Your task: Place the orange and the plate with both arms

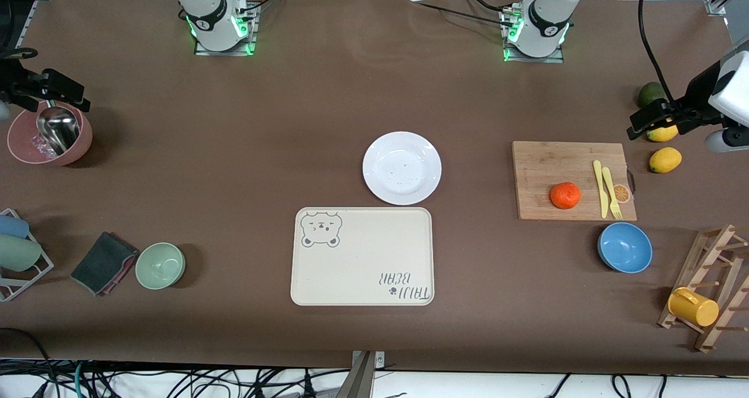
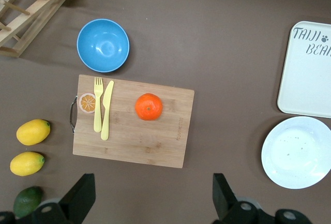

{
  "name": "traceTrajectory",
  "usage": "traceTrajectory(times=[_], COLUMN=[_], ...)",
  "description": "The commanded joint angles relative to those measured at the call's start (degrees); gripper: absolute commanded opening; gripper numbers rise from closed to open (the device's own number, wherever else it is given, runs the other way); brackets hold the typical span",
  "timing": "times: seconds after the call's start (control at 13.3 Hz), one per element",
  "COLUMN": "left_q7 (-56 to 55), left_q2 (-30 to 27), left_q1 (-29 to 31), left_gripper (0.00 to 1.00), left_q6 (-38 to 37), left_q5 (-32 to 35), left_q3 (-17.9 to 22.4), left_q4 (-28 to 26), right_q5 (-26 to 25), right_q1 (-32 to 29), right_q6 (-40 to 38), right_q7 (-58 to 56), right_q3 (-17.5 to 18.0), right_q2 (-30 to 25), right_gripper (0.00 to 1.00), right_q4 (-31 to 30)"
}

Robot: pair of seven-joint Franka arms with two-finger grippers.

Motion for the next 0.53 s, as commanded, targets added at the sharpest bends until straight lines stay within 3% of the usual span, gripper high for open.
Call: traceTrajectory(times=[0.0, 0.45], left_q7=[0.6, 0.6], left_q2=[0.1, 0.1], left_q1=[0.2, 0.3], left_gripper=[1.00, 1.00], left_q6=[-1.1, -1.1], left_q5=[-0.2, -0.3], left_q3=[0.1, 0.1], left_q4=[1.2, 1.3], right_q5=[0.2, 0.3], right_q1=[0.6, 0.6], right_q6=[0.8, 0.3], right_q7=[-0.1, -0.3], right_q3=[-0.6, -0.4], right_q2=[-0.6, -0.3], right_gripper=[1.00, 1.00], right_q4=[-0.7, -0.3])
